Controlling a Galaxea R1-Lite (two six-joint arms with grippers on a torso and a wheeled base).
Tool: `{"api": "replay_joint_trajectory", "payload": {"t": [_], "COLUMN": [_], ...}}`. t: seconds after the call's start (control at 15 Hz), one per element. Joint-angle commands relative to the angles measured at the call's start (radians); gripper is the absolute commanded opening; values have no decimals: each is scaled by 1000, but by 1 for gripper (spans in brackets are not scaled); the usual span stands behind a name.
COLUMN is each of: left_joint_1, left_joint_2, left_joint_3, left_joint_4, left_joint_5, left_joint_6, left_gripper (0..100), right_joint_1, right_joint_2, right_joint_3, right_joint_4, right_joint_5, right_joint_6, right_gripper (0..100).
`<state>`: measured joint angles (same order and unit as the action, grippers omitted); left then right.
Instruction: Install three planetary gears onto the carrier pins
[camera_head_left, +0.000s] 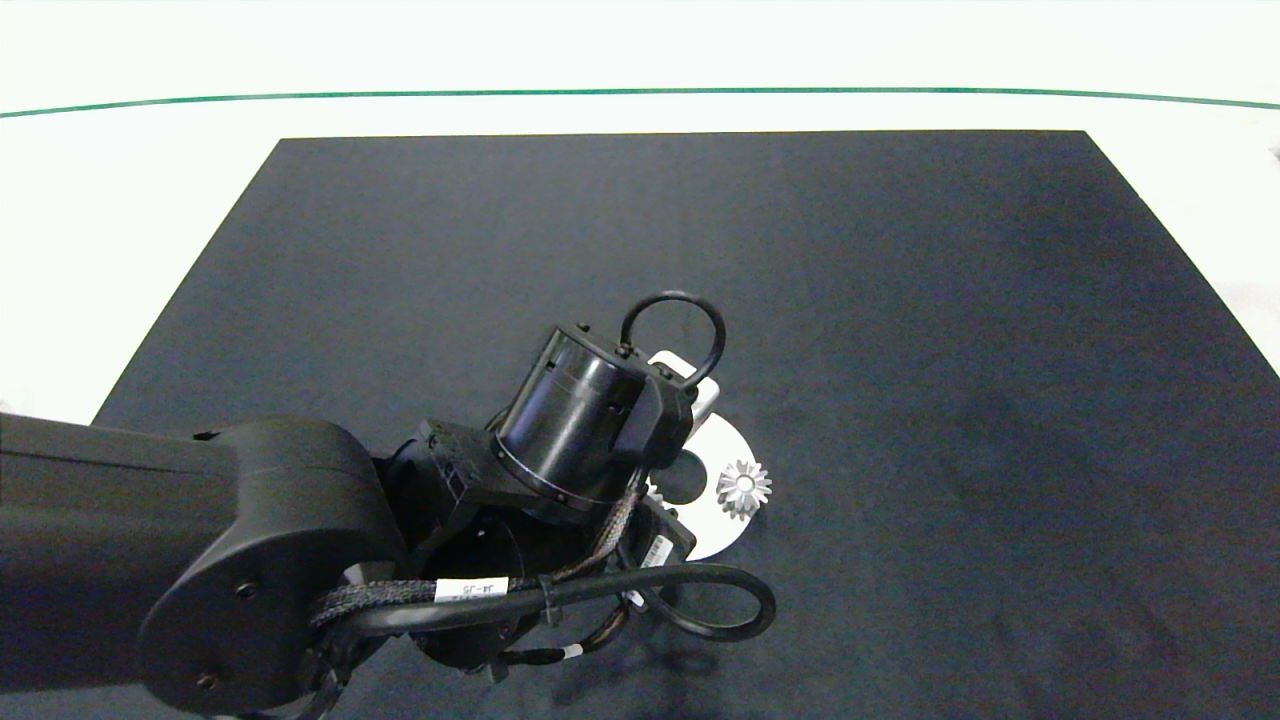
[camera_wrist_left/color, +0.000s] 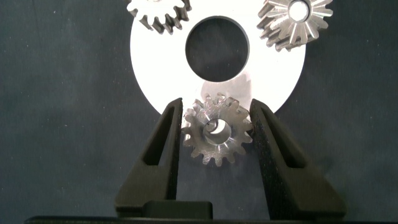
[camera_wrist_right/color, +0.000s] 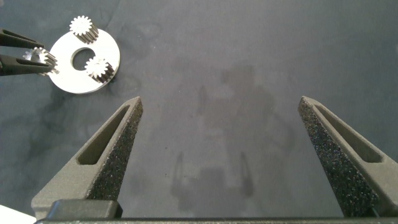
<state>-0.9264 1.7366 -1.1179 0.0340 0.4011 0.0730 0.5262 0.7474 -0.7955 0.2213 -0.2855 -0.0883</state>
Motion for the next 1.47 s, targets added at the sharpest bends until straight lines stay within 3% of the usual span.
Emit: {"api": "replay_joint_trajectory", "payload": {"t": [0.07, 1.47], "left_joint_1": [0, 0], "left_joint_2": [11, -6], "left_joint_3": [-14, 24], "left_joint_4": [-3, -3], "left_joint_5": [2, 2], "left_joint_6": [2, 2], "left_gripper": [16, 16], "right_joint_1": [0, 2], "right_joint_2": [-2, -10], "right_joint_3": [-1, -1], "right_joint_4": [1, 1], "right_joint_5": [-1, -1], "right_joint_6": [-1, -2], "right_gripper": [100, 100]}}
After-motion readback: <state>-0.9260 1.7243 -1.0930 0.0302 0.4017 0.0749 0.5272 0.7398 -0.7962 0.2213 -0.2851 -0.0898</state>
